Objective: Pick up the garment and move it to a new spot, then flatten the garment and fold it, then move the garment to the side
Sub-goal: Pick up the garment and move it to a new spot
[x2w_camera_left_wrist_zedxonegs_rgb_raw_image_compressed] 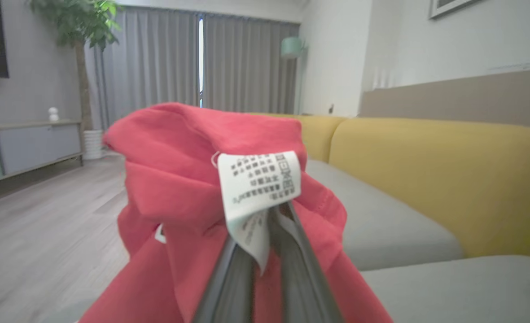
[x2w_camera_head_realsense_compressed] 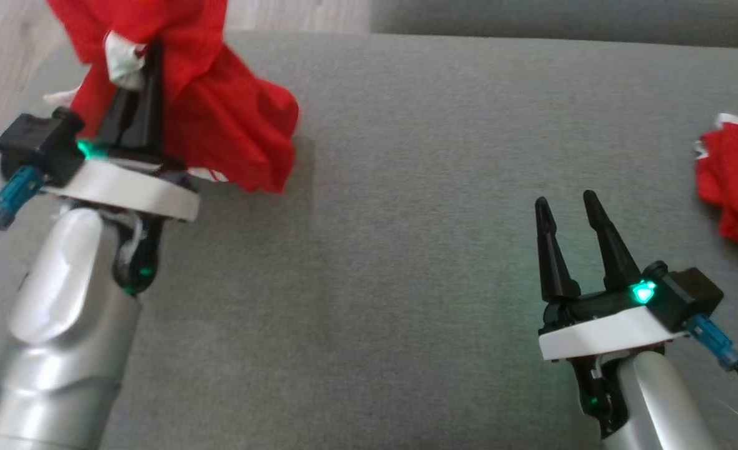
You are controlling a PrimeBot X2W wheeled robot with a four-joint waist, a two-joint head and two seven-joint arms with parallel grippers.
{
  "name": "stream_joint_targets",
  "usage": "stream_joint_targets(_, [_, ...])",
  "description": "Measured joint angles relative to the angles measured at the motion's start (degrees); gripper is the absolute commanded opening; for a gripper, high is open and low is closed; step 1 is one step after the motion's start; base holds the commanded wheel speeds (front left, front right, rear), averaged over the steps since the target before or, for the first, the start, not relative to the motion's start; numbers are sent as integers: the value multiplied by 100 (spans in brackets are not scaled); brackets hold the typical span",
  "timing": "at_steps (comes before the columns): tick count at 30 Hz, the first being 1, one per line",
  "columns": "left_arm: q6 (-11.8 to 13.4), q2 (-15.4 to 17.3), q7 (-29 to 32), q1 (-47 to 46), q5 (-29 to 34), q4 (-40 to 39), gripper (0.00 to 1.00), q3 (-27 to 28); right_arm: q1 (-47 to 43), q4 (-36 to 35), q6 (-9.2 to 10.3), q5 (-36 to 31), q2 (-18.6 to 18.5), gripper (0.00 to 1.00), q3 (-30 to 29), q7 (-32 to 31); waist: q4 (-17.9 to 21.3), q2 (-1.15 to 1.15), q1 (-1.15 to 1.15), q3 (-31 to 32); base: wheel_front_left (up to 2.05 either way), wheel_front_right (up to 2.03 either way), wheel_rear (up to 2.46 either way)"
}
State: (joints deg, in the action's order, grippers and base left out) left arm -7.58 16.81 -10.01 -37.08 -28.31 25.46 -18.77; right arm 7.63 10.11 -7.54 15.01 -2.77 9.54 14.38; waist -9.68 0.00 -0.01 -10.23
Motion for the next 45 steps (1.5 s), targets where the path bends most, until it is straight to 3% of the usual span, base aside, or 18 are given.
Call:
stream_joint_targets(5, [69,-294,-46,102,-2,-909,0,-204,-3,1,0,66,0,100,71,0,244,0,0,142,0,0,0])
stream_joint_targets(9, [212,-704,138,339,49,-1372,0,-699,0,-24,0,149,0,100,113,0,571,0,0,158,0,0,0])
stream_joint_targets(15, [412,-1213,79,254,177,-1371,0,-1118,124,-89,0,283,0,100,183,0,1077,0,0,17,0,0,0])
stream_joint_targets(19, [535,-1376,-131,-58,169,-1203,0,-1334,315,-180,0,378,0,100,232,0,1440,0,1,-128,0,0,0])
stream_joint_targets(20, [559,-1386,-171,-133,144,-1151,4,-1408,342,-187,0,399,0,100,234,0,1522,0,1,-163,0,0,0])
stream_joint_targets(21, [566,-1392,-213,-198,119,-1096,85,-1505,349,-196,0,411,-1,100,224,0,1598,0,1,-198,0,0,0])
stream_joint_targets(22, [588,-1399,-226,-246,112,-1036,100,-1613,348,-197,0,415,-1,100,218,0,1669,0,1,-233,0,0,0])
stream_joint_targets(26, [647,-1437,-324,-285,92,-713,100,-1925,346,-198,0,414,-1,100,162,0,1820,0,1,-359,0,0,0])
stream_joint_targets(30, [716,-1436,-396,-279,42,-492,100,-1931,343,-204,0,391,-2,100,7,0,1697,0,1,-354,0,0,0])
stream_joint_targets(37, [813,-1107,-446,64,124,-595,100,-1204,321,-201,0,203,-1,100,-105,0,1237,0,1,-173,0,0,0])
stream_joint_targets(42, [808,-617,-469,961,389,-962,100,-617,177,-178,0,137,0,100,-178,1,861,0,0,27,0,0,0])
stream_joint_targets(45, [800,-492,-469,1620,505,-1167,100,-328,12,-126,0,103,-1,100,-247,1,646,0,0,160,0,0,0])
